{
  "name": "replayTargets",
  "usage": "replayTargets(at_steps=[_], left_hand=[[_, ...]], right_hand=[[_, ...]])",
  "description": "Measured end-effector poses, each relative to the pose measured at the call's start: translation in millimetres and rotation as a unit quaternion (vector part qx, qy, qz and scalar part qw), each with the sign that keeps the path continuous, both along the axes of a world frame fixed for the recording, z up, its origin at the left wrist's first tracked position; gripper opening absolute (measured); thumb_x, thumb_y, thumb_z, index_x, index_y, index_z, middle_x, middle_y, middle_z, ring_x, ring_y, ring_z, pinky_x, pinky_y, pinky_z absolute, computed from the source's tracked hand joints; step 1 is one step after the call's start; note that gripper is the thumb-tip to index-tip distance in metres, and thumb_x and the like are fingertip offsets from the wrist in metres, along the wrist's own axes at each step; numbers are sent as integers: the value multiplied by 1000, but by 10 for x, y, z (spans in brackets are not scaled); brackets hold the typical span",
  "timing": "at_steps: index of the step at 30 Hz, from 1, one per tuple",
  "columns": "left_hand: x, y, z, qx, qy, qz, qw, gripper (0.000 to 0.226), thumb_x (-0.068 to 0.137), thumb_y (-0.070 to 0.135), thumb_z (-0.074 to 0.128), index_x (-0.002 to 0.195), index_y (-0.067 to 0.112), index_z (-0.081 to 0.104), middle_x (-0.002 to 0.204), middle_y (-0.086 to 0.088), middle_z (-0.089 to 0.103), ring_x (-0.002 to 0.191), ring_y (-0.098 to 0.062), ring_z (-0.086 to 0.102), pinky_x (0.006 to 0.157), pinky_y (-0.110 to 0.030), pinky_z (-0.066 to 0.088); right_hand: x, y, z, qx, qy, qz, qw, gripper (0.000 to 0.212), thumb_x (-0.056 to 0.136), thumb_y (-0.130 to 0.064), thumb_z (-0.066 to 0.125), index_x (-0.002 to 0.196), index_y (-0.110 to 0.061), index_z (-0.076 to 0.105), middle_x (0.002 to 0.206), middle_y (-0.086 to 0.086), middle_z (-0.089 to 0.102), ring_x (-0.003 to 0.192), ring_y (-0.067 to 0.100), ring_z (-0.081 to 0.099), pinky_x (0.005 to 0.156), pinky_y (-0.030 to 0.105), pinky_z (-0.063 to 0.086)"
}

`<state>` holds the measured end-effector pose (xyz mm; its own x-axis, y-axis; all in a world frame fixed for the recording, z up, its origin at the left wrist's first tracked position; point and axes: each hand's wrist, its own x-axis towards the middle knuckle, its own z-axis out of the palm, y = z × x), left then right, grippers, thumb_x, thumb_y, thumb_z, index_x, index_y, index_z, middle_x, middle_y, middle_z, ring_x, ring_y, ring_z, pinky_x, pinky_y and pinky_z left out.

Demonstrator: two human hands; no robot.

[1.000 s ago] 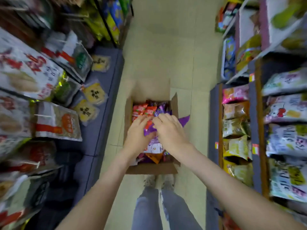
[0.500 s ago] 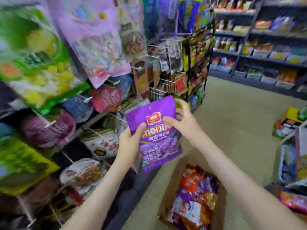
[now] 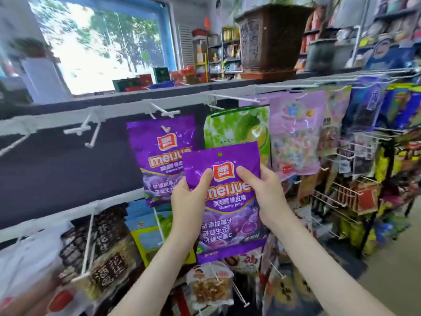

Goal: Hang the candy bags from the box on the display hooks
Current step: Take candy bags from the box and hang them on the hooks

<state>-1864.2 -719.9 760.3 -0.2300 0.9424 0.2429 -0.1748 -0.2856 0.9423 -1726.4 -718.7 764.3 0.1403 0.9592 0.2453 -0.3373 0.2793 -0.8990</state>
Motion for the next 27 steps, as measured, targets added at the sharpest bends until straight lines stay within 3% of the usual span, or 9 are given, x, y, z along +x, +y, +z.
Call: replayTargets(at_steps=[3,7,11,14,20,24,27], left_hand=[[-211,18,155,12,3,41,999,15,85,27,70,94,15,69,86,-3,75,80,-23,72,73,-40,58],[-423,29,321,20,-6,93,995,12,86,26,69,83,15,67,75,-4,73,70,-20,71,64,-36,56],[-603,87,474,21,13,132,991,26,84,37,69,80,11,67,76,-9,73,73,-27,72,73,-49,59],[-669,135,521,19,18,141,990,29,84,42,68,81,14,67,77,-9,73,73,-26,72,75,-51,58],[-644,221,475,4,29,156,987,23,86,38,67,78,16,65,73,-5,72,67,-19,72,69,-40,59],[-630,257,459,2,39,158,987,24,87,38,66,80,15,65,75,-4,73,70,-20,72,70,-41,60],[-637,227,467,13,36,164,986,24,87,38,66,82,14,65,75,-3,73,70,-18,72,63,-33,59]], right_hand=[[-229,107,167,11,-10,26,1000,11,84,-10,66,93,-15,68,82,6,74,70,20,69,66,31,56],[-467,203,372,32,-23,58,998,10,84,-9,66,92,-15,68,78,3,74,66,16,69,61,27,55],[-648,276,516,40,-27,74,996,10,84,-12,67,94,-14,68,79,3,74,68,17,70,59,25,54],[-729,325,561,34,-19,82,996,9,85,-12,66,93,-13,68,77,3,74,66,16,70,56,24,54],[-749,404,489,-1,-13,89,996,9,85,-15,67,94,-13,67,81,7,74,71,21,71,61,29,56],[-749,436,467,-6,-21,81,996,11,85,-17,68,95,-13,67,83,6,74,74,23,71,68,33,58],[-765,433,475,3,-15,80,997,9,85,-18,68,93,-14,67,80,4,74,71,20,71,64,30,57]])
